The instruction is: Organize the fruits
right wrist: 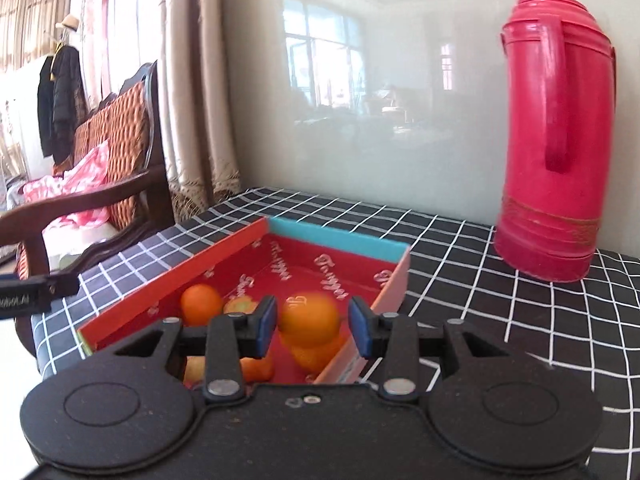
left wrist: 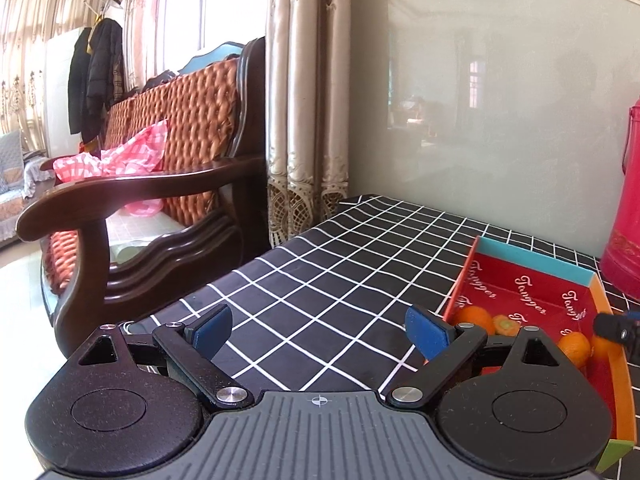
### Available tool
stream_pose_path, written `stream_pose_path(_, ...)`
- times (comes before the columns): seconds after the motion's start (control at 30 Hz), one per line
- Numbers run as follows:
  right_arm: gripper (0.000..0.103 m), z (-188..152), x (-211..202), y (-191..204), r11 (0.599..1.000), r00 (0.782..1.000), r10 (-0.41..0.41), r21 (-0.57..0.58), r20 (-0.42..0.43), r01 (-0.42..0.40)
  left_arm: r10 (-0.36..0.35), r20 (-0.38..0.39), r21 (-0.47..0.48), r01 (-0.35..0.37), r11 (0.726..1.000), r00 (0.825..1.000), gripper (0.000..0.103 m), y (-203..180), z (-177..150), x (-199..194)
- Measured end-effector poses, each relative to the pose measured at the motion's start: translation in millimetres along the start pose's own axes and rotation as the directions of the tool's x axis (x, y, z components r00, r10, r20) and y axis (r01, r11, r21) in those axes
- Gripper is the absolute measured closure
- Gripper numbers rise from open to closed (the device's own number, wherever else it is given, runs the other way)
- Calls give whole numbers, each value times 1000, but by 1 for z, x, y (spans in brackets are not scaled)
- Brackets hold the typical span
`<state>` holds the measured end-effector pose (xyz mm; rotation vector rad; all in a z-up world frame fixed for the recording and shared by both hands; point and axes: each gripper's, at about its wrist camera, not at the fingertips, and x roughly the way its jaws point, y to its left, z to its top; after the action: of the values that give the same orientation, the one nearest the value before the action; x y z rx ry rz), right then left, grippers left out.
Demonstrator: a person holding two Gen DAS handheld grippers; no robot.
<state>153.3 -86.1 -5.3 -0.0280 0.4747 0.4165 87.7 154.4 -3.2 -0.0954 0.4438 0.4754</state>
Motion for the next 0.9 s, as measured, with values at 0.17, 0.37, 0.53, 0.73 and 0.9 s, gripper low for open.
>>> stream_pose_path(0.17, 40, -4, -12, 8, 1000, 999, -28, -8, 24, 28, -9, -4, -7, 9, 1000, 1000, 10, 1, 1, 0)
stream_pose_path(0.37, 31, -12, -49, 7, 996, 996, -71, 49, 53, 68, -83, -13, 52, 84, 995, 996, 10, -13, 1, -12)
stream_pose_path(0.53, 22, -21, -90, 4, 985, 989, -142, 109, 48, 136, -160, -25, 65, 162, 985, 987, 9, -17, 5, -49)
stream_pose_path(0.73, 7, -27, -137, 1, 963, 982, -187, 203, 31, 177, -191, 6, 111, 189, 976, 982, 0, -12, 4, -111)
stream_pose_path(0.9, 6, -31, -171, 11, 952, 970, -236, 212, 59, 219, -219, 22, 129, 214, 968, 976, 0, -5, 5, -150)
